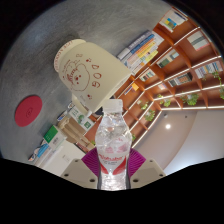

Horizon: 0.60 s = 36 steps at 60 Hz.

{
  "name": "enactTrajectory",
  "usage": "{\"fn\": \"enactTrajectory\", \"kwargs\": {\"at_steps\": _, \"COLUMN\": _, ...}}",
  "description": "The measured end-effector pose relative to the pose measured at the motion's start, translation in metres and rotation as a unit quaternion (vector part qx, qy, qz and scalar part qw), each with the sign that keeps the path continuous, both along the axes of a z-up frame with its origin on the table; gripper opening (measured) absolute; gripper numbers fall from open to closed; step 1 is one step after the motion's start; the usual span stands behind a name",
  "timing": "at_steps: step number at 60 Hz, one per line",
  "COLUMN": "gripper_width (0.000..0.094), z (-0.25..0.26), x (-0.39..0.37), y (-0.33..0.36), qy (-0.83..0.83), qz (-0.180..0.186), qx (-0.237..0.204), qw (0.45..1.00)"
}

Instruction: Pour water

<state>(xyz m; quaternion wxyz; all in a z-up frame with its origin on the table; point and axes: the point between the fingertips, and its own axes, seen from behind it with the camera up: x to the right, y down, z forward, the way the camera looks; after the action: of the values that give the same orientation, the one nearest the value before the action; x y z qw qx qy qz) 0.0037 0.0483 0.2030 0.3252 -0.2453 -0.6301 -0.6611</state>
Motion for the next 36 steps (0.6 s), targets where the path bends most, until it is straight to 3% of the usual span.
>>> {"fn": "enactTrajectory", "kwargs": {"at_steps": 11, "gripper_width": 0.0351, "z": 0.000, "x": 0.005, "y": -0.005, "qy": 0.130, "qz": -0.001, "qx": -0.025, "qw": 0.991}}
{"fn": "enactTrajectory", "kwargs": {"at_steps": 20, "gripper_width": 0.0352, "z": 0.014, "x": 0.014, "y": -0.015, "qy": 0.355, "qz": 0.010, "qx": -0.053, "qw": 0.933}}
{"fn": "enactTrajectory", "kwargs": {"at_steps": 29, "gripper_width": 0.0350, "z": 0.010, "x": 0.025, "y": -0.017, "qy": 0.576, "qz": 0.015, "qx": -0.101, "qw": 0.811}}
{"fn": "enactTrajectory", "kwargs": {"at_steps": 36, "gripper_width": 0.0351, "z": -0.007, "x": 0.024, "y": -0.016, "qy": 0.729, "qz": 0.020, "qx": -0.149, "qw": 0.667}}
